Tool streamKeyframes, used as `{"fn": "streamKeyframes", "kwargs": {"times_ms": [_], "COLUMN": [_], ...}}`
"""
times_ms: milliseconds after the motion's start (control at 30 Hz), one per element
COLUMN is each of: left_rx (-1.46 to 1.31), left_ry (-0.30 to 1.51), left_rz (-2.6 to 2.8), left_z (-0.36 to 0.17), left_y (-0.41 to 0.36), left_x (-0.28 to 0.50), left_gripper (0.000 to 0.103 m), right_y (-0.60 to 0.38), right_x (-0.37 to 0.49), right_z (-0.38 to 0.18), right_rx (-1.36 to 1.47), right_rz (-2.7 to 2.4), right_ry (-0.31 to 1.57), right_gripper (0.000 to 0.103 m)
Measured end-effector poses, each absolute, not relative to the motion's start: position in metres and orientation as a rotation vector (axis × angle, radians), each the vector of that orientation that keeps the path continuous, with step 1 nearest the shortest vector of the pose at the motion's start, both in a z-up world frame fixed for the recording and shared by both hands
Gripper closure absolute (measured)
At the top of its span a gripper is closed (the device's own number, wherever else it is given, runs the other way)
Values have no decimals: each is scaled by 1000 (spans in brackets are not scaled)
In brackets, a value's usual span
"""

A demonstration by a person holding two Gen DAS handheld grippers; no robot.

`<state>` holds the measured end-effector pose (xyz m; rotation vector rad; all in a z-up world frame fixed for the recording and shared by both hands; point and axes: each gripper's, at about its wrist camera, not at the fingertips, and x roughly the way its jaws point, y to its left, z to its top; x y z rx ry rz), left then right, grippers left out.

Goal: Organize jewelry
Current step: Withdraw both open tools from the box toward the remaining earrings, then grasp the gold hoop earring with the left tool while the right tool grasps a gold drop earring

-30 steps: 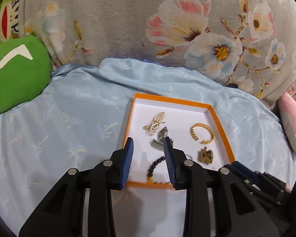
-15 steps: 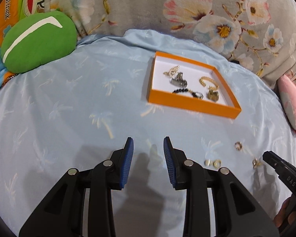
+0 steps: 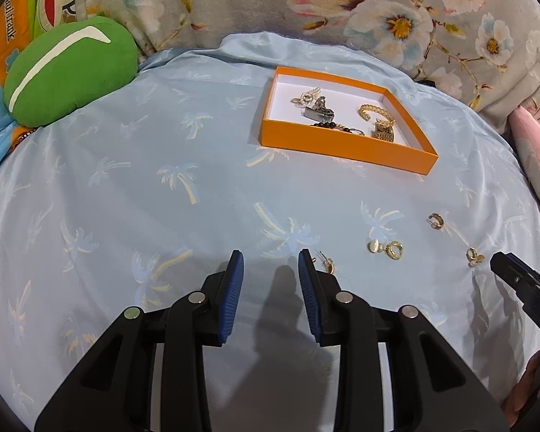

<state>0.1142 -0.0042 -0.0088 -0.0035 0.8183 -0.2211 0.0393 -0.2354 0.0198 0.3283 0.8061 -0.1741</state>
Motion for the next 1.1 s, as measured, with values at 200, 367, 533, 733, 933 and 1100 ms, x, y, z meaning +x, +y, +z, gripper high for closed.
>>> {"fn": "streamKeyframes", "kwargs": {"times_ms": [200, 367, 533, 733, 933, 1100], "left_rx": [-8, -7, -25, -20, -27, -27], "left_ry": [827, 821, 821, 826, 831, 846], "left_rz": [-213, -211, -207, -206, -213, -235], "left_z": [-10, -9, -8, -9, -10, -12], "left_y": [-3, -3, 1, 1, 1, -1], "left_x": [115, 113, 113, 114, 114, 115], "left_gripper": [66, 62, 58, 57, 55, 49], "right_y": [-235, -234, -230, -226, -224, -223], "right_x": [40, 42, 46, 58, 73, 75], "right_z": [18, 17, 14, 10, 8, 7], "right_rx": [325, 317, 296, 291, 283, 278], "right_rz": [-176, -170, -161, -139, -143, -135], "right_ry": [818, 823, 848, 875, 892, 899], "right_gripper": [63, 57, 55, 55, 58, 86]}}
